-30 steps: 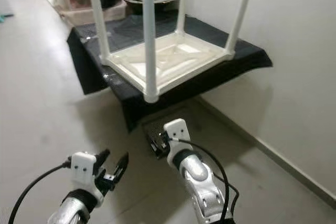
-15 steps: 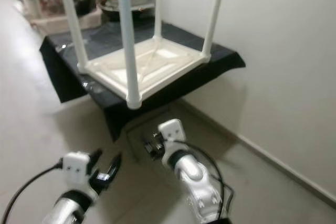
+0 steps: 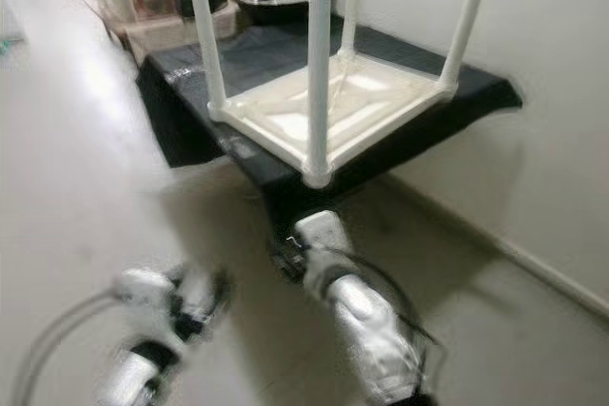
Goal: Building children table
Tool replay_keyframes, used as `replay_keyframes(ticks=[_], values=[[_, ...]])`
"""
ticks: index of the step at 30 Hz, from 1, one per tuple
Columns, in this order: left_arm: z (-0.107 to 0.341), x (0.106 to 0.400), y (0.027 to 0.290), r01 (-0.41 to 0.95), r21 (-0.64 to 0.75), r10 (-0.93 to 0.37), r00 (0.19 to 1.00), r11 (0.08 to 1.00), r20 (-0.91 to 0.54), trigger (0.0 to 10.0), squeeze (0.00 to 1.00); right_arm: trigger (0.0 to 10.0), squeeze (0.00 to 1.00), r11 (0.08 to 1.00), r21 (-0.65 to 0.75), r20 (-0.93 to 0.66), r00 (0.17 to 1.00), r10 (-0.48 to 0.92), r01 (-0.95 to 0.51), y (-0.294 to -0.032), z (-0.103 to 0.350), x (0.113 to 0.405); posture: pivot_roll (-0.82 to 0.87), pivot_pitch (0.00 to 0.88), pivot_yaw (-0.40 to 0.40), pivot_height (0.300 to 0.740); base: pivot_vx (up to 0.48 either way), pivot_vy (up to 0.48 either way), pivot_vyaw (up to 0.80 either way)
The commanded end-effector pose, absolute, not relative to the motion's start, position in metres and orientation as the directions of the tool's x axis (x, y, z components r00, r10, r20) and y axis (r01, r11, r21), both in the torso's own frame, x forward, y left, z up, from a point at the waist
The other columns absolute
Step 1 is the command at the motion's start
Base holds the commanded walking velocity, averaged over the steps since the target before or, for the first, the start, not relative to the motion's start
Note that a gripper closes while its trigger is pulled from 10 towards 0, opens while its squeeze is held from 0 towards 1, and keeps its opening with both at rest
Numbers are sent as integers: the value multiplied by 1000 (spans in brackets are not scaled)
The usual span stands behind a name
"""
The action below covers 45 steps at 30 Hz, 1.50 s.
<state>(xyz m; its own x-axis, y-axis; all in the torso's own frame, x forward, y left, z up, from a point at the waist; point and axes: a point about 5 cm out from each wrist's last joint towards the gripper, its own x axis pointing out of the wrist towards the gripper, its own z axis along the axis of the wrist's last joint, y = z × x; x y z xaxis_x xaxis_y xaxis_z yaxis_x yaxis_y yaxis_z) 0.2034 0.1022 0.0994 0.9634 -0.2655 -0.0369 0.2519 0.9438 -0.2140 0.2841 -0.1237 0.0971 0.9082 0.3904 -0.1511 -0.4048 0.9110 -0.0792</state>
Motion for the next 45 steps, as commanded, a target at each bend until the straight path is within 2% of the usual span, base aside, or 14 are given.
replay_keyframes(ticks=[1, 7, 30, 34, 39, 45], values=[[98, 204, 107, 231, -206, -245, 968, 951, -45, 10000, 0, 10000, 0, 903, -77, -128, 902, 411, -423, -116, 101, 285, 11, 0, -8, 740, 0, 476, 0], [100, 205, 108, 228, -193, -239, 970, 954, -37, 10000, 0, 10000, 0, 903, -80, -126, 903, 410, -421, -116, 103, 286, 11, 0, -11, 740, 206, 345, 0], [100, 205, 107, 240, -195, -250, 968, 951, -33, 10000, 0, 10000, 0, 902, -88, -121, 903, 412, -423, -117, 103, 286, 10, 0, -14, 740, 478, 0, 0], [100, 204, 107, 233, -220, -246, 969, 947, -35, 10000, 0, 10000, 0, 901, -104, -75, 907, 414, -420, -116, 113, 289, 10, 0, -10, 740, 456, 0, 0], [101, 202, 109, 241, -255, -257, 966, 936, -32, 10000, 0, 10000, 0, 904, -127, 83, 904, 419, -408, -117, 144, 296, 10, 0, 2, 740, 0, 0, 0], [100, 200, 108, 246, -257, -263, 964, 935, -36, 10000, 0, 10000, 0, 905, -168, 162, 895, 416, -391, -116, 155, 288, 13, 0, 4, 740, 0, 0, 0]])
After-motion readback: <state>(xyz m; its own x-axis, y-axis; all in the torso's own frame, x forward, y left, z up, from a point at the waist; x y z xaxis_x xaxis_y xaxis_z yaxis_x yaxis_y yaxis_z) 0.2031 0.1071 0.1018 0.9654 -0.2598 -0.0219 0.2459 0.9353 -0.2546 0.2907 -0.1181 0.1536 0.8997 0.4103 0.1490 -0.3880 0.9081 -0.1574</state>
